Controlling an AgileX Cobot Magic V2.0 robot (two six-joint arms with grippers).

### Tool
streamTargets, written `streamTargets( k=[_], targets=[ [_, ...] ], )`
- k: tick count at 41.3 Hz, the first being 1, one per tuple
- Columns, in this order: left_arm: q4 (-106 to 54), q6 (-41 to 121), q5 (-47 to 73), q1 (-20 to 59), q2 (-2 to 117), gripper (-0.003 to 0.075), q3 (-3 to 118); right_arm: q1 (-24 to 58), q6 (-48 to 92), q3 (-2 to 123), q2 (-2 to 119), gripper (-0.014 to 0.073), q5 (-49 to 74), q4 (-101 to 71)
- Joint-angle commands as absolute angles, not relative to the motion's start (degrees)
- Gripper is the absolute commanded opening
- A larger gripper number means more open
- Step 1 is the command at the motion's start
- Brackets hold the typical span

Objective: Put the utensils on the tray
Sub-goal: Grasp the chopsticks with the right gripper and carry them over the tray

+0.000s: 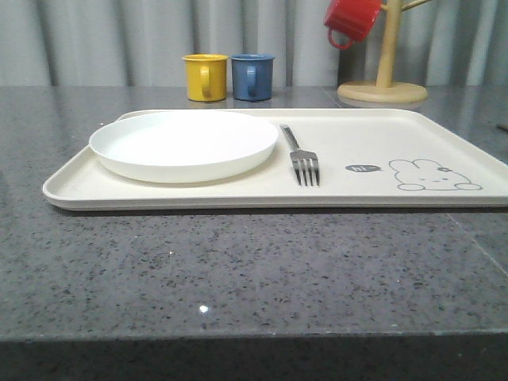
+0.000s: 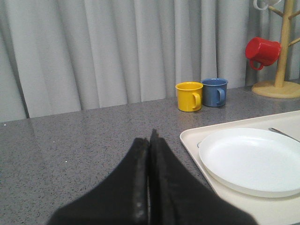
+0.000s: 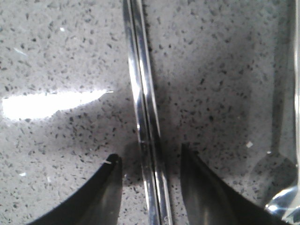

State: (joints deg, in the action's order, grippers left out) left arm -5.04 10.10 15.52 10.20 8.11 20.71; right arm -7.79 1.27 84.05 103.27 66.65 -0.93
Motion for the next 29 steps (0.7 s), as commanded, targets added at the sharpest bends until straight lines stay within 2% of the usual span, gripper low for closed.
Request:
streamTargets(
  k=[1,9,17,19,24,26,29],
  targets=[
    [-5.27,9.66,10.65,10.15,8.79,-0.0019,22.14,-8.08,1.83,85.16,101.03,0.0326,65.5,-0.67],
    [-5.27,9.66,10.65,10.15,8.79,-0.0019,22.14,-8.08,1.83,85.16,101.91,0.0283,65.58,-0.67],
    [-5.27,9.66,10.65,10.15,8.79,-0.0019,22.14,-7.98,1.83,85.16,102.27,0.0277,66.35,-0.67],
    [-5.27,9.66,10.65,10.15,8.79,-0.0019,22.14,-7.98,1.83,85.16,102.07,0.0236,66.45,-0.59],
    [-5.27,9.66,10.65,10.15,8.79,-0.0019,22.14,-7.98,1.83,85.16,101.49,0.0066,66.57,0.0],
    [-5.27,9.66,10.65,10.15,8.79,-0.0019,22.14,-7.98,1.83,85.34,101.2,0.0025,66.57,0.0],
    [-5.27,9.66,10.65,10.15,8.79,-0.0019,22.14,-7.98,1.83,85.67,100.35,0.0014,66.82,0.0]
  ],
)
